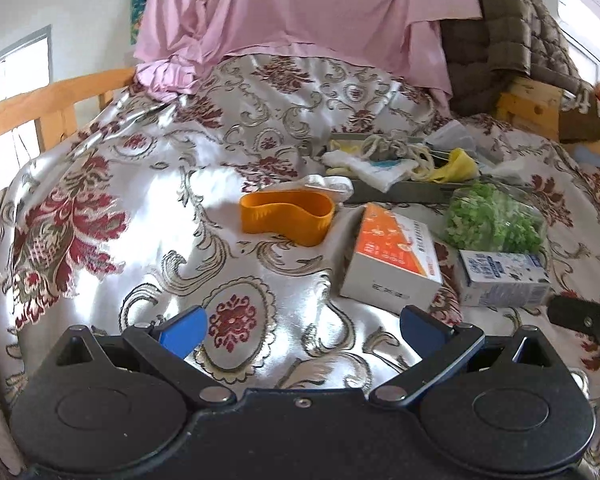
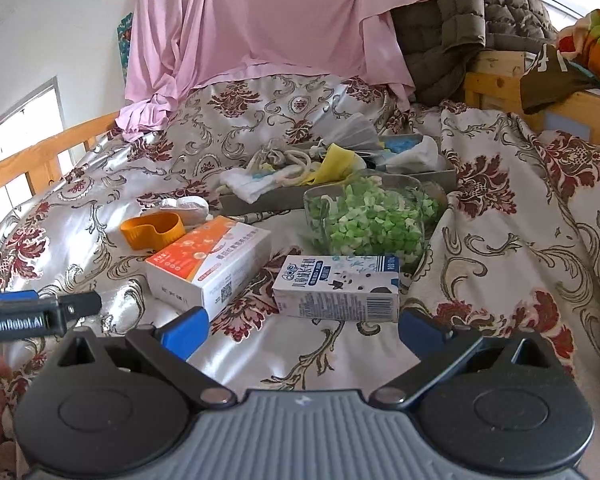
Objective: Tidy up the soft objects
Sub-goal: 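Move both open tools back from the tray to the remaining items, then grasp the orange silicone band with the left tool while the right tool grasps the white sponge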
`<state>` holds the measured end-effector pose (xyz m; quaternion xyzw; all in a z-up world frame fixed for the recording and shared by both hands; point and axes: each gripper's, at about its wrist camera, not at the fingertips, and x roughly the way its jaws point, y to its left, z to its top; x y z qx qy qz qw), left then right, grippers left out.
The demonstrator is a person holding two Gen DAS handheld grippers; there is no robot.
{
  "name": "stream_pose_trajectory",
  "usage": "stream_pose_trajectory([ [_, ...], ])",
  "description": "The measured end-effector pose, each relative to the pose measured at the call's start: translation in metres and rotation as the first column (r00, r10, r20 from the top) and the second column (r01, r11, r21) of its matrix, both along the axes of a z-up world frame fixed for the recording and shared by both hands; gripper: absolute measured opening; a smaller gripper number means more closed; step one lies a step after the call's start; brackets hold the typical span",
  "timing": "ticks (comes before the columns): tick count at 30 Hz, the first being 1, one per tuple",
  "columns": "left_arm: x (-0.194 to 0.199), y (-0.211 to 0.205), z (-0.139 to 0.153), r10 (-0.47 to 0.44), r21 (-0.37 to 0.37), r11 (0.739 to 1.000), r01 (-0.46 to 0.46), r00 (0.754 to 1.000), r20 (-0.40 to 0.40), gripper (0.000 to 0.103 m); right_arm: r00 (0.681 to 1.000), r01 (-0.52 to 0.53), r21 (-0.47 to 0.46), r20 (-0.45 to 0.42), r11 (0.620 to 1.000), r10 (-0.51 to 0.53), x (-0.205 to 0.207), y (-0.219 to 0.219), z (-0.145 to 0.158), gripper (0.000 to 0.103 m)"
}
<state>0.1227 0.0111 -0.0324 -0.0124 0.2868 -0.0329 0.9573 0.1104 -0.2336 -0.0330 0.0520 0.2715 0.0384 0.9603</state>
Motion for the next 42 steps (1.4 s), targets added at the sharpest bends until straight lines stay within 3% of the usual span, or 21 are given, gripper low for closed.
stream_pose_trajectory([
  [9,0.026,0.021,-0.008,0.066,-0.087,0.994,-0.062,0.997,0.048,0.102,1.0,-0.005,0.031,0.018,0.999,0.005,0.003,0.002,-0.001,0.103],
  [18,0.088,0.045,-0.014,-0.001,-0.228,0.974,0.007,1.0,0.024,0.102,0.999,-0.053,-0.087,-0.006,0.995,0.052,0.048,0.017,0.014,0.103],
  [22,0.112,0.055,-0.02,-0.023,-0.23,0.973,0.025,1.0,0.011,0.102,0.996,-0.087,-0.125,-0.013,0.988,0.086,0.08,0.029,0.021,0.103],
  [26,0.133,0.065,-0.026,-0.149,-0.202,0.968,0.148,0.989,0.011,0.102,0.99,-0.142,-0.171,-0.049,0.975,0.136,0.124,0.043,0.025,0.103],
  [29,0.146,0.069,-0.027,-0.198,-0.158,0.967,0.199,0.98,0.025,0.102,0.979,-0.204,-0.241,-0.072,0.949,0.192,0.153,0.058,0.024,0.103],
  [35,0.161,0.077,-0.036,-0.261,-0.226,0.938,0.263,0.965,0.041,0.102,0.947,-0.316,-0.384,-0.076,0.868,0.311,0.191,0.093,0.021,0.103],
  [42,0.17,0.081,-0.045,-0.294,-0.271,0.916,0.297,0.954,0.051,0.102,0.884,-0.442,-0.554,-0.134,0.706,0.449,0.212,0.127,0.012,0.102],
])
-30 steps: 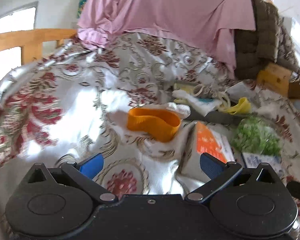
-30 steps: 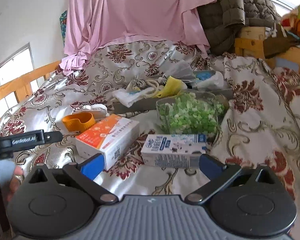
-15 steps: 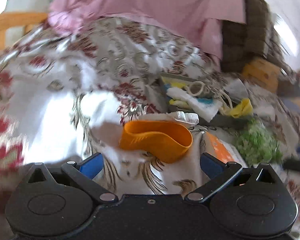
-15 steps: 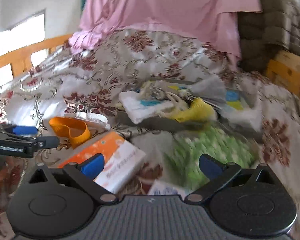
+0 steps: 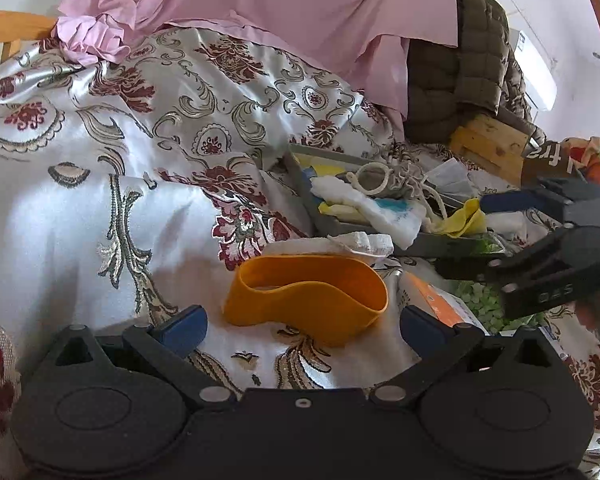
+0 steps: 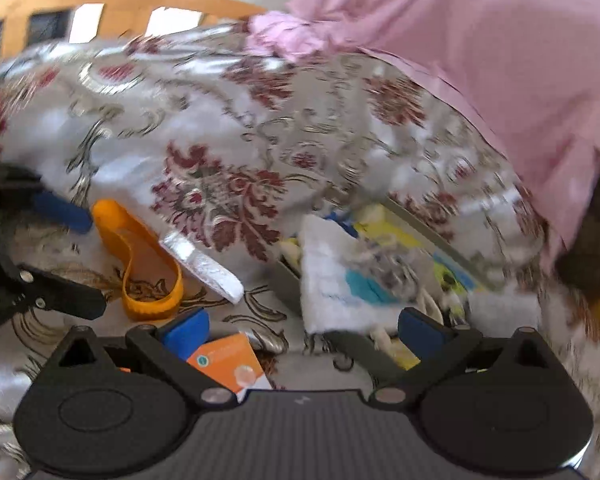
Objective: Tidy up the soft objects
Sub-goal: 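Grasp the orange silicone band with the left tool while the right tool grasps the white sponge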
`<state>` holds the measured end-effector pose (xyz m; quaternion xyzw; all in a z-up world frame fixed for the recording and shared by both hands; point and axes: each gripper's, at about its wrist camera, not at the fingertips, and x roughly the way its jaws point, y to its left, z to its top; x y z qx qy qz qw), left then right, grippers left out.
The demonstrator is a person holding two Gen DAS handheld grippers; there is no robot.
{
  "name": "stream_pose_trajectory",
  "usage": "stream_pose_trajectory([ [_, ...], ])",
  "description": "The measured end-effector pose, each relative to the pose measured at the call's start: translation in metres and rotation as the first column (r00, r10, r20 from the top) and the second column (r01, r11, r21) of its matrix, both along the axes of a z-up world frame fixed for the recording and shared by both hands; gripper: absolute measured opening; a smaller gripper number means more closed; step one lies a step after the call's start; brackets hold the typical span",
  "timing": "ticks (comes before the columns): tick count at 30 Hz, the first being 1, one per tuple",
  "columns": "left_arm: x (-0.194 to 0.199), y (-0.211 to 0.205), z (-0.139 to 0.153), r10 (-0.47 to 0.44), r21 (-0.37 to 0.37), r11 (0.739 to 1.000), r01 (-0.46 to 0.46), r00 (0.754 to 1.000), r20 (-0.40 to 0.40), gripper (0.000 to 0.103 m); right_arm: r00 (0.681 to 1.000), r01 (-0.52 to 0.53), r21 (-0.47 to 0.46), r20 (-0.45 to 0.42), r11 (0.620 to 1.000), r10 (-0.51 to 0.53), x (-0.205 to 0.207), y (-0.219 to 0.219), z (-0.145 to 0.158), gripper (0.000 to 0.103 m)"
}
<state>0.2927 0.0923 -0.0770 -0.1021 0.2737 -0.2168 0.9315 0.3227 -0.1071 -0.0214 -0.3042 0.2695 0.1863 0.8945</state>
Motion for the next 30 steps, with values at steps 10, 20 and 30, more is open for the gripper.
stream_pose_trajectory([
  [10,0.008,-0.001,-0.007,-0.043,-0.018,0.999,0.043,0.999,-0.017,0.102,0.949,-0.28,-0.286,0.061,0.916,0.309,0.005,0.037,-0.018,0.094],
  [20,0.012,0.009,-0.012,-0.068,-0.109,0.992,0.066,0.998,-0.011,0.102,0.883,-0.425,-0.434,-0.003,0.795,0.47,0.019,0.065,-0.035,0.069],
  [30,0.014,0.002,-0.012,-0.058,-0.06,0.997,0.057,0.998,-0.02,0.102,0.877,-0.454,-0.432,-0.064,0.78,0.476,0.023,0.069,-0.05,0.02],
])
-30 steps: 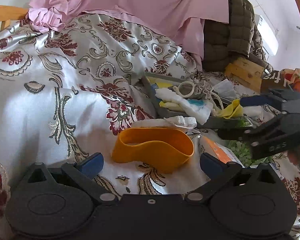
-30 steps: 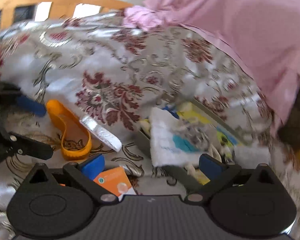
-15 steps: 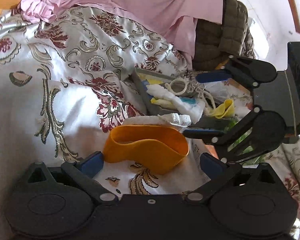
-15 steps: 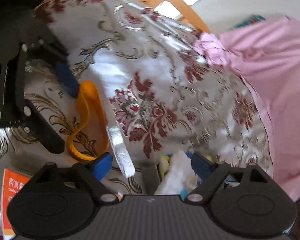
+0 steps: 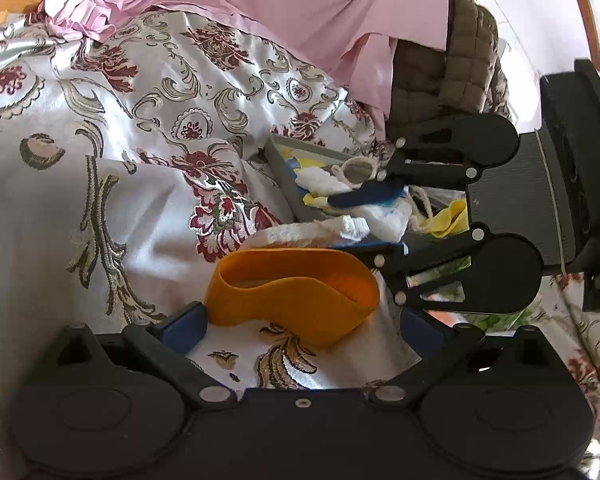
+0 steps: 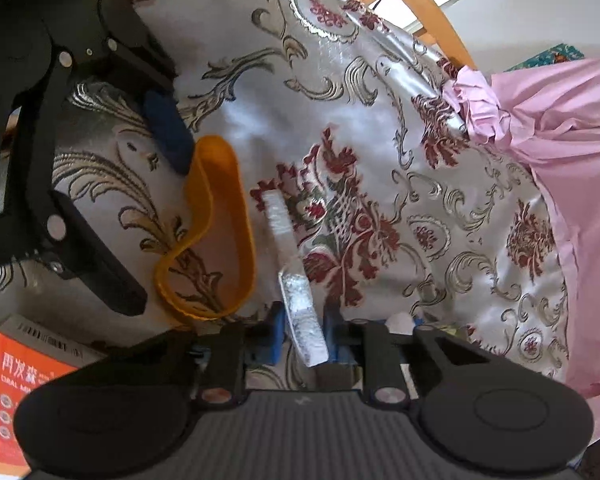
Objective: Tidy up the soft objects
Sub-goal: 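Grasp the orange silicone band with the left tool while the right tool grasps the white sponge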
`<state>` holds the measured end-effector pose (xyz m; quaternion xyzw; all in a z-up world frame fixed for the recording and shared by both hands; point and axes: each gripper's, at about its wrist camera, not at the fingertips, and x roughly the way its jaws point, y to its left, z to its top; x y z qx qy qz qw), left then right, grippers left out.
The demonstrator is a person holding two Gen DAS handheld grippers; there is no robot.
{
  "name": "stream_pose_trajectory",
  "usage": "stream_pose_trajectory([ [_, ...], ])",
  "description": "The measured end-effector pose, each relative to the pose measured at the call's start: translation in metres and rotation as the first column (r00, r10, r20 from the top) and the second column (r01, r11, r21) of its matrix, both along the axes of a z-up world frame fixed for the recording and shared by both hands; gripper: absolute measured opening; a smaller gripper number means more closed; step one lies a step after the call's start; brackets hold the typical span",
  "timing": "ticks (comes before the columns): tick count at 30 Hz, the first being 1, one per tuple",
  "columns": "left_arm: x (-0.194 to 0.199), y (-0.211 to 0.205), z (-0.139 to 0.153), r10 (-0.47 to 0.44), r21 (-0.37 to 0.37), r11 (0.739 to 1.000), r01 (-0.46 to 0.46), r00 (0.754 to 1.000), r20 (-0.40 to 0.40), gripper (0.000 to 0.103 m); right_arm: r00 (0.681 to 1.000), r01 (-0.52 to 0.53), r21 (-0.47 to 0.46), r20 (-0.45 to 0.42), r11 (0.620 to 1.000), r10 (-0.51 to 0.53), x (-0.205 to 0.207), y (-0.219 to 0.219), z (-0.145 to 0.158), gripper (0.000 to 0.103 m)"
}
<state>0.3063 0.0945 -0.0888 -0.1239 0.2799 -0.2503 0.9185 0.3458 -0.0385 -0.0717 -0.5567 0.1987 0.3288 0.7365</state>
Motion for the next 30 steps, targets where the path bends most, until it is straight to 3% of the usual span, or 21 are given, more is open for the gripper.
stream_pose_trajectory([
  [5,0.003,-0.016,0.004,0.034,0.111,0.993,-0.035,0.999,0.009,0.102,0.999,0.028,0.032,-0.033,0.999,-0.027,0.004,-0.005,0.0,0.016],
  [13,0.022,-0.046,0.008,0.029,0.29,0.956,-0.044,0.998,0.058,0.102,0.995,0.064,0.093,-0.078,0.994,-0.056,0.01,-0.018,0.007,0.015],
  [20,0.024,-0.044,0.005,0.036,0.271,0.961,-0.055,0.997,0.075,0.1,0.991,0.108,0.172,-0.102,0.979,-0.091,0.014,-0.026,0.009,0.015],
  [30,0.019,-0.039,0.004,0.052,0.242,0.967,-0.074,0.994,0.097,0.085,0.985,0.171,0.29,-0.053,0.941,-0.163,-0.002,-0.037,0.005,0.014],
])
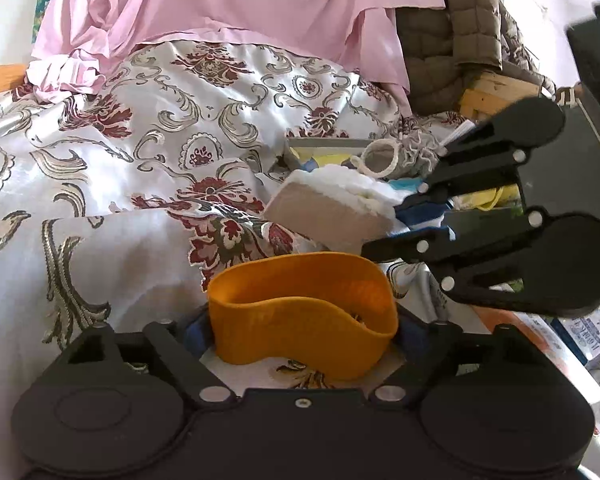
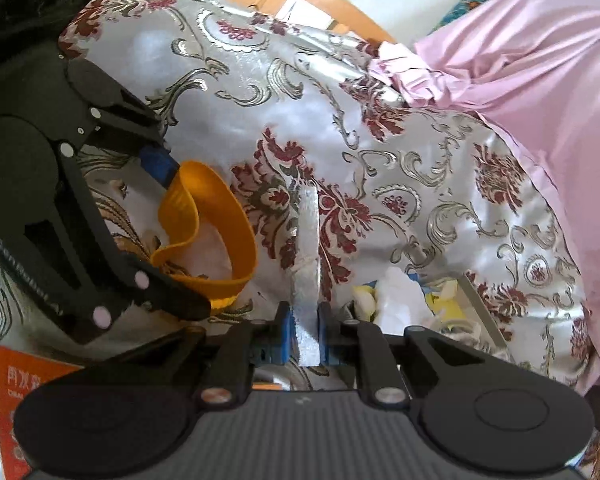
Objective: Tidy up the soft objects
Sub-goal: 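Grasp the orange silicone band with the left tool while the right tool grasps the white sponge, then carry the orange band and white sponge over the frog tray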
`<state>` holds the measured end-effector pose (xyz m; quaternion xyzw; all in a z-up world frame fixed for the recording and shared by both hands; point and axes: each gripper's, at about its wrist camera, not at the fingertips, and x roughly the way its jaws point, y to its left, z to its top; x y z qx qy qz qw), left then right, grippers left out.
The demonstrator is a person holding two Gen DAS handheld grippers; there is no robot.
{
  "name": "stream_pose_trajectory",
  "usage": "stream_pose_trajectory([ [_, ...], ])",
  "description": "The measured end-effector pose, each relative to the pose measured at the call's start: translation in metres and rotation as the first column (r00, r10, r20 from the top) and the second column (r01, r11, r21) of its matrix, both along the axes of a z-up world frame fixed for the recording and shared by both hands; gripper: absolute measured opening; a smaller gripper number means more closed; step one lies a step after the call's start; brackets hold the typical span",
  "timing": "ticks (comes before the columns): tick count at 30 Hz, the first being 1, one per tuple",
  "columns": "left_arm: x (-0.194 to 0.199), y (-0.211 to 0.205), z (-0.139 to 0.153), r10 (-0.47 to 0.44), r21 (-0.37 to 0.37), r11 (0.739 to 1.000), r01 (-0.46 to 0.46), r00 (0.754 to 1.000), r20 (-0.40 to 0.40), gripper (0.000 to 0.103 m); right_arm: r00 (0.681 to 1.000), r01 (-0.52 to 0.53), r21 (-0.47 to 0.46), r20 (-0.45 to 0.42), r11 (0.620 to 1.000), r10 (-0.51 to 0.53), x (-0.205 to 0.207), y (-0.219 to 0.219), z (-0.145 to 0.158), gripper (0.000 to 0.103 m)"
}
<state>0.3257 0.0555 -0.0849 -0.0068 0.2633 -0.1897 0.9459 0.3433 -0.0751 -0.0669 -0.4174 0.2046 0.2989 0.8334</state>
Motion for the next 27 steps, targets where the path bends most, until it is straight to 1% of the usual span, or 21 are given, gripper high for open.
stream_pose_trajectory([
  [8,-0.003,0.002,0.001,-0.003,-0.026,1.0,0.004,1.0,0.016,0.072,0.999,0.045,0.058,0.009,0.997,-0.046,-0.002,-0.003,-0.002,0.014],
  [10,-0.005,0.003,0.001,-0.007,-0.034,0.999,0.008,1.0,0.026,0.064,0.998,0.059,0.075,0.009,0.995,-0.06,-0.001,-0.004,-0.001,0.014],
  [14,-0.007,0.005,0.002,-0.013,-0.052,0.999,0.015,0.999,0.041,0.053,0.995,0.096,0.113,0.015,0.989,-0.098,-0.001,-0.008,0.001,0.014],
  [16,-0.008,0.007,0.002,-0.014,-0.063,0.998,0.017,0.999,0.046,0.046,0.994,0.105,0.131,0.024,0.986,-0.109,-0.002,-0.01,0.002,0.014],
  [20,-0.007,0.009,0.002,-0.019,-0.082,0.996,0.022,0.999,0.042,0.04,0.992,0.121,0.153,0.028,0.981,-0.126,-0.004,-0.011,0.005,0.014],
  [25,-0.006,0.01,0.001,-0.027,-0.094,0.995,0.03,0.999,0.036,0.032,0.993,0.117,0.152,0.013,0.981,-0.12,-0.004,-0.01,0.003,0.014],
  [27,-0.004,0.01,0.001,-0.029,-0.097,0.995,0.032,0.999,0.027,0.031,0.993,0.118,0.153,0.008,0.981,-0.121,-0.004,-0.01,0.003,0.014],
])
